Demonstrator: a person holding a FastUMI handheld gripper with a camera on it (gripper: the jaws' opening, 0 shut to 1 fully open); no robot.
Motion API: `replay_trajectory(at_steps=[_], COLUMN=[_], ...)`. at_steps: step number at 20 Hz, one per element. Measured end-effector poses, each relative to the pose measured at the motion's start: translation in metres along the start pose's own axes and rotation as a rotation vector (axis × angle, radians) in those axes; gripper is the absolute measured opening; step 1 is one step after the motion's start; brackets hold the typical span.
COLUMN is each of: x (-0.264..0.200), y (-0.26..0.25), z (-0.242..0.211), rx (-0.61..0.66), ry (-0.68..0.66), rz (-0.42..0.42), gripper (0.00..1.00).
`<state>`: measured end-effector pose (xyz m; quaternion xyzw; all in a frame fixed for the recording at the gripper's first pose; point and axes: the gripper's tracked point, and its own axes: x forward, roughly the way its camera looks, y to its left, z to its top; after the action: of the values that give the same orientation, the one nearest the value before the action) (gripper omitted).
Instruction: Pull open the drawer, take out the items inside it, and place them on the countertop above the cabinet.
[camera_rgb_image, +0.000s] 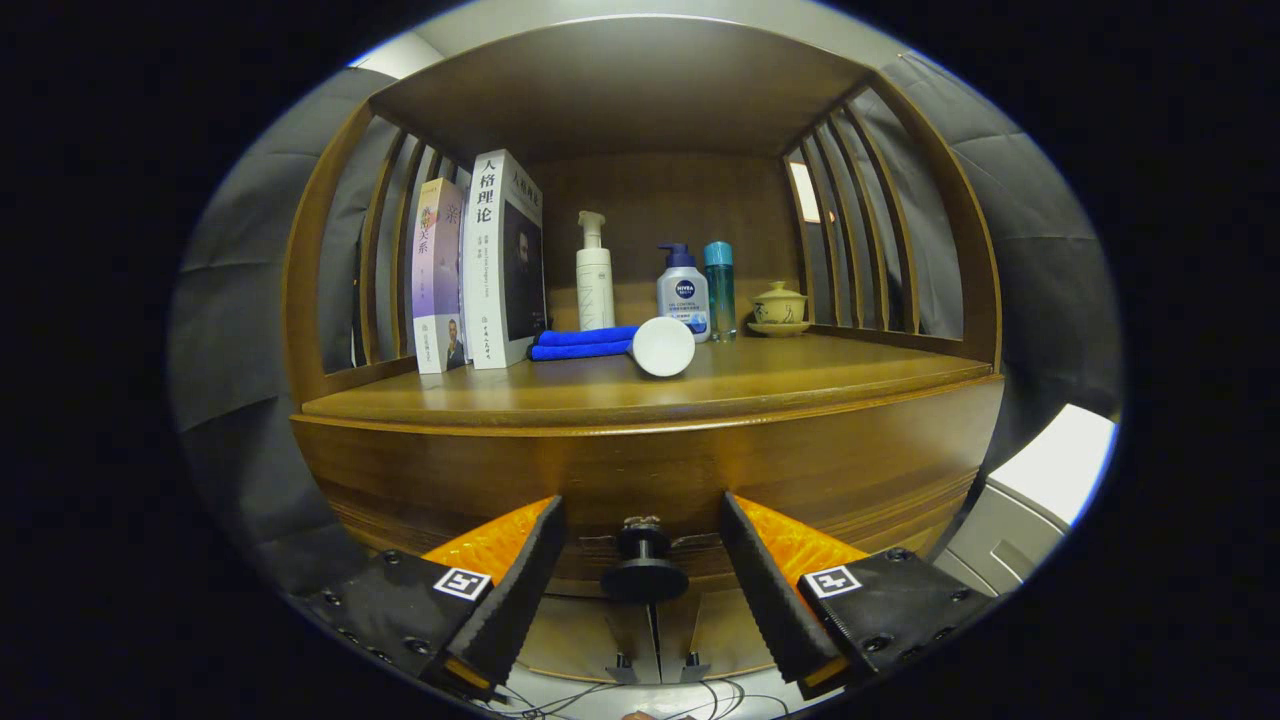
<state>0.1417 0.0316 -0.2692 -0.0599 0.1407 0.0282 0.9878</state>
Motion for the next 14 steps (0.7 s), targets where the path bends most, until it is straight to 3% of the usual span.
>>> replay_trajectory(at_steps=[4, 6, 14], x=[-0.010, -0.020, -0.101], y=[-0.010, -0.007, 0.004], z=[0.024, 0.059, 0.161], rx=[-0.036, -0.034, -0.042], ry=[-0.041, -0.118, -0.171], rz=[-0.024, -0.007, 0.092], gripper=[0.97, 0.97, 0.96])
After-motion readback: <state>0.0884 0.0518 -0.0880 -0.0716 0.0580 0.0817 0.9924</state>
